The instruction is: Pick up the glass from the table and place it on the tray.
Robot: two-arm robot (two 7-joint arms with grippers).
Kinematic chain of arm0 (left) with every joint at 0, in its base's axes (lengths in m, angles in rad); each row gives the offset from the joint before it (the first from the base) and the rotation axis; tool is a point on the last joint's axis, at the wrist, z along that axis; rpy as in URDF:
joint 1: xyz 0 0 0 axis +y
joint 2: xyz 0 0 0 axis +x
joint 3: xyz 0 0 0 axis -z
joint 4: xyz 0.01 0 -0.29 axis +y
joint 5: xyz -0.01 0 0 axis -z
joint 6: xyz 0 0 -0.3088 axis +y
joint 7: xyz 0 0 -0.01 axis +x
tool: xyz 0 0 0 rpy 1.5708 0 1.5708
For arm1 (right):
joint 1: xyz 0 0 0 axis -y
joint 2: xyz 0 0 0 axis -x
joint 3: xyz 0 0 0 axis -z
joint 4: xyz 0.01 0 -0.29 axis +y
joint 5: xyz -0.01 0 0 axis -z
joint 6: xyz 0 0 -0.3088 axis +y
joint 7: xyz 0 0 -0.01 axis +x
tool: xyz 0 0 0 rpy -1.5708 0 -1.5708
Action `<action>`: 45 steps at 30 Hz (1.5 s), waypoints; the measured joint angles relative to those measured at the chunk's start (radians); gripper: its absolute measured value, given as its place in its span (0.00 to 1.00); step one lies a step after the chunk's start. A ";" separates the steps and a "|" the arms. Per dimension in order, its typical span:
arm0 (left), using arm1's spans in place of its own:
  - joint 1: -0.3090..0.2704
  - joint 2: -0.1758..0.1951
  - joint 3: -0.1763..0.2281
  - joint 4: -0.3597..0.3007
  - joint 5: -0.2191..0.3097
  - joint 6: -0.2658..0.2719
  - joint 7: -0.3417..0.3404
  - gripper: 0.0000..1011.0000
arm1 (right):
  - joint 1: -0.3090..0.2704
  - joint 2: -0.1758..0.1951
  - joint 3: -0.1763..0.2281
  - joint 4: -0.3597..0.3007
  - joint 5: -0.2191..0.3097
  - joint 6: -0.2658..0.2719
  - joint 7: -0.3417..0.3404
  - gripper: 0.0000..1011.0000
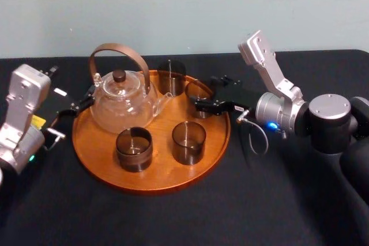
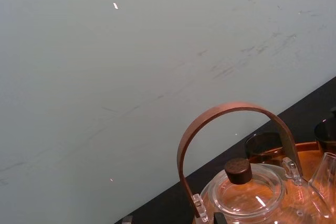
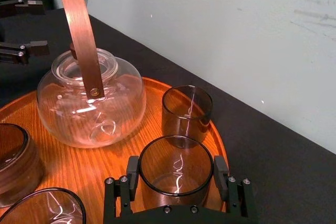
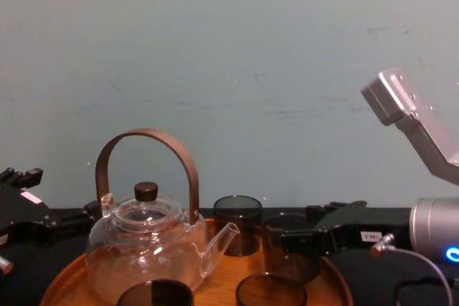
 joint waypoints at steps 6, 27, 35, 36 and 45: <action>0.000 0.000 0.000 0.000 0.000 0.000 0.000 0.99 | -0.001 0.000 0.000 0.006 0.000 -0.003 0.002 0.87; 0.000 0.000 0.000 0.000 0.000 0.000 0.000 0.99 | -0.004 -0.003 0.002 0.014 0.000 -0.008 0.002 0.87; 0.000 0.000 0.000 0.000 0.000 0.000 0.000 0.99 | -0.004 -0.002 0.001 0.014 0.001 -0.008 0.002 0.88; 0.000 0.000 0.000 0.000 0.000 0.000 0.000 0.99 | -0.004 -0.002 0.001 0.013 0.001 -0.008 0.001 0.91; 0.000 0.000 0.000 0.000 0.000 0.000 0.000 0.99 | -0.004 -0.002 0.001 0.013 0.001 -0.008 0.002 0.99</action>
